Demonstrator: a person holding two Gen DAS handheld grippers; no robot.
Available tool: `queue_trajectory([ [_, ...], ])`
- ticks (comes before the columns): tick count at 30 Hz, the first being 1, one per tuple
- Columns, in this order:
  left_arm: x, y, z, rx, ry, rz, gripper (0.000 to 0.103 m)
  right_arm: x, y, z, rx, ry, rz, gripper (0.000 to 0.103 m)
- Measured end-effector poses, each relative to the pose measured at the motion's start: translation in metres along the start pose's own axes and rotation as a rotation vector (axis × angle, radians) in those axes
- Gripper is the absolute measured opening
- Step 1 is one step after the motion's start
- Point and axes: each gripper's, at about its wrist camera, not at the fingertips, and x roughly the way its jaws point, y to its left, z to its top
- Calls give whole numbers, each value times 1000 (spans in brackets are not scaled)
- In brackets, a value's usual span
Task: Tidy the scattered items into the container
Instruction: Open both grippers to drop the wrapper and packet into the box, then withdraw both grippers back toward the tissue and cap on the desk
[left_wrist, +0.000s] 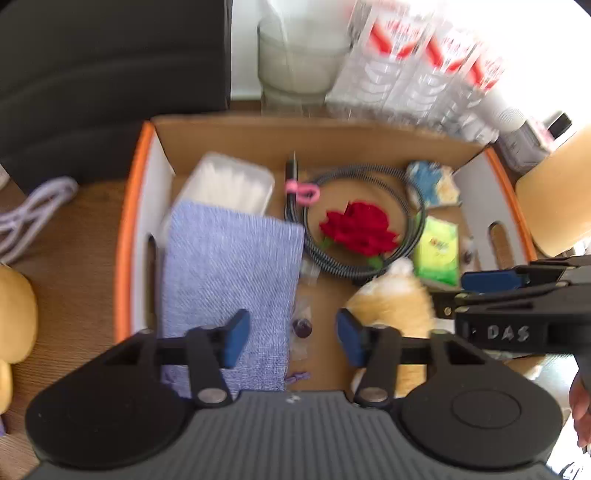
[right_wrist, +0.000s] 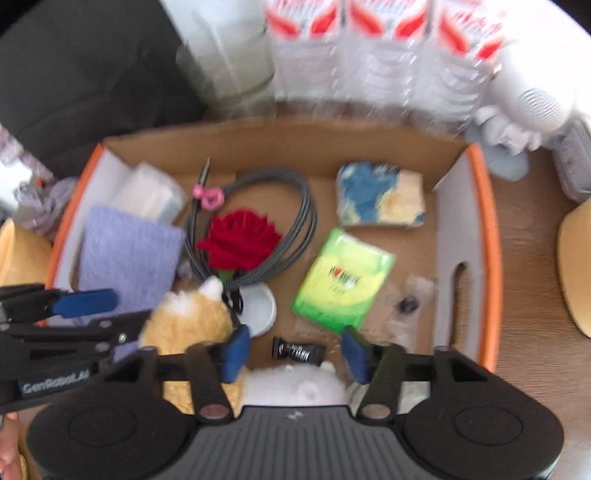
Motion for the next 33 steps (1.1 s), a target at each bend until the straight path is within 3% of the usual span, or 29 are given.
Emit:
queue_trajectory([
  [2, -18, 0, 2, -19, -34, 16, 84, -21, 0, 1, 9, -33, -3, 73],
  [6, -57, -7, 8, -39, -41, 54, 100, -70, 6, 1, -23, -95, -44, 76],
  [8, -83, -16, 7, 10, -93, 84, 102, -96, 13, -4, -55, -132, -62, 83],
  [11, -114, -20, 3, -12, -151, 81, 103, -127, 19, -13, -73, -179, -54, 87],
  [14, -128, -25, -6, -29, -193, 86, 103, -139, 24, -21, -79, -195, -51, 90],
  [16, -133, -31, -18, -24, -268, 125, 103, -143, 27, -31, -79, -226, -58, 90],
  [20, -136, -35, -53, -4, -478, 158, 103, -147, 32, -64, -119, -436, -85, 90],
  [22, -131, -35, -65, -4, -516, 158, 103, -144, 31, -77, -118, -522, -112, 91],
  [24, -127, -38, -75, -3, -565, 163, 103, -142, 27, -90, -95, -605, -101, 91],
  [27, -127, -46, -96, 16, -722, 199, 103, -139, 24, -112, -89, -771, -74, 91],
  [29, -124, -49, -109, 14, -807, 204, 103, -134, 21, -124, -74, -835, -39, 92],
  [33, -118, -45, -122, -11, -836, 164, 103, -126, 19, -142, -70, -891, -25, 92],
])
